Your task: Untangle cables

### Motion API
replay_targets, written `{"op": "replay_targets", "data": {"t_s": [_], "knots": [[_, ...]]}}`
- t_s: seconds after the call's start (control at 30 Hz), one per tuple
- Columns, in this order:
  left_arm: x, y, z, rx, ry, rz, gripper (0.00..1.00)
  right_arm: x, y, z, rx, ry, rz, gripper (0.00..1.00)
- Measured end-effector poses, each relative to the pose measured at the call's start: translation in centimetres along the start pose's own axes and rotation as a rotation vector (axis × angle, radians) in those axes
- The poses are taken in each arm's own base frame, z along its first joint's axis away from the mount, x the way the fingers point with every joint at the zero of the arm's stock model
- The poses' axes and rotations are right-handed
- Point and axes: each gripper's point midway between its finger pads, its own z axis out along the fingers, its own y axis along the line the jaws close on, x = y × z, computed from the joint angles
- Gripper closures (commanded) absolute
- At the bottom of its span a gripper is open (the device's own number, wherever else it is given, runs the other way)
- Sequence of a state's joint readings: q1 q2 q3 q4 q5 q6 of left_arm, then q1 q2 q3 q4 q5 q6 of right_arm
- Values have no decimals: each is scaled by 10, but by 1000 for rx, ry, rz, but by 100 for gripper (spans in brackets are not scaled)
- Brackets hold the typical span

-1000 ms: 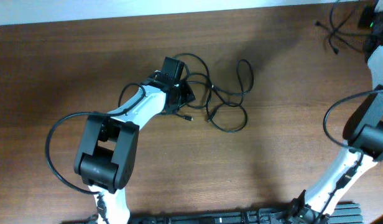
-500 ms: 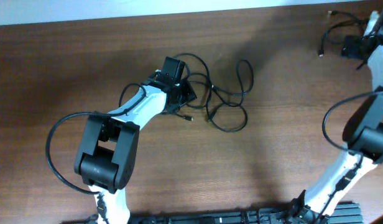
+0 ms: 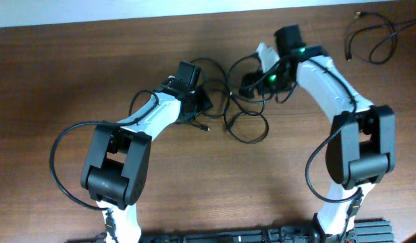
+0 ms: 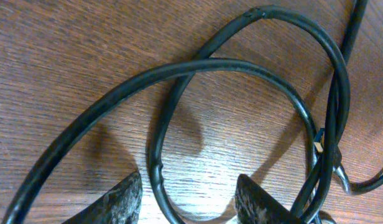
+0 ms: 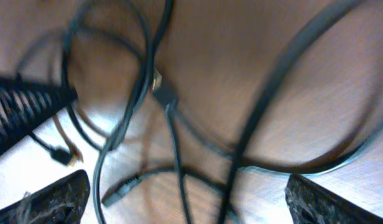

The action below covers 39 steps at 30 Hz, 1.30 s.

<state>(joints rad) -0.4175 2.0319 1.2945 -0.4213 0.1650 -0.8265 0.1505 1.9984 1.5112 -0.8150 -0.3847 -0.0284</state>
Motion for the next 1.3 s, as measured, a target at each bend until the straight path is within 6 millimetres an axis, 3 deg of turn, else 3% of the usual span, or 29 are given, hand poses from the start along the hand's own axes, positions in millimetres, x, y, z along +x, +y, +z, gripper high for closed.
{"op": "replay_targets", "data": {"t_s": [0.03, 0.07, 0.2, 0.27, 0.33, 0.37, 0.4, 0.43, 0.47, 0.53, 0.67, 0.73, 0.8, 0.9, 0.97, 1.0, 1.17, 1.2, 1.3], "knots": [[0, 0, 0, -1, 0, 0, 88, 25, 3, 17, 38, 73, 28, 89], [1, 2, 1, -8, 2, -1, 100, 54, 2, 32, 95, 150, 73, 96], [2, 15, 1, -32, 33, -27, 100, 60, 2, 32, 117, 166, 120, 96], [-15, 46, -8, -40, 76, -134, 100, 52, 9, 13, 111, 116, 87, 96], [-38, 95, -24, -62, 108, -249, 100, 24, 29, -58, 129, -89, 23, 96], [-50, 132, -38, -95, 119, -300, 100, 7, 24, -116, 188, -251, 20, 96], [-52, 145, -42, -115, 122, -317, 100, 1, 7, -154, 265, -355, 53, 96], [-57, 177, -55, -172, 115, -373, 100, 3, -33, -210, 418, -486, 170, 96], [-64, 205, -66, -214, 96, -425, 100, 10, -58, -239, 511, -549, 260, 96], [-70, 228, -76, -229, 79, -482, 100, 30, -101, -277, 625, -615, 418, 96], [-72, 238, -80, -245, 67, -503, 100, 46, -118, -294, 735, -628, 506, 96], [-73, 239, -80, -251, 65, -502, 100, 100, -152, -334, 1099, -661, 810, 96], [-74, 239, -80, -250, 59, -499, 100, 139, -161, -368, 1352, -710, 972, 96], [-75, 237, -79, -287, 35, -468, 100, 183, -185, -406, 1532, -824, 1215, 96], [-76, 236, -79, -312, 20, -448, 99, 194, -209, -392, 1496, -765, 1307, 96], [-76, 236, -79, -328, 13, -436, 97, 195, -233, -363, 1444, -657, 1348, 96], [-75, 234, -77, -394, -16, -387, 98, 184, -308, -249, 1394, -374, 1346, 94], [-75, 234, -77, -400, -19, -383, 98, 189, -323, -220, 1394, -296, 1340, 78], [-75, 234, -77, -404, -21, -380, 94, 208, -339, -177, 1401, -144, 1330, 22]]}}
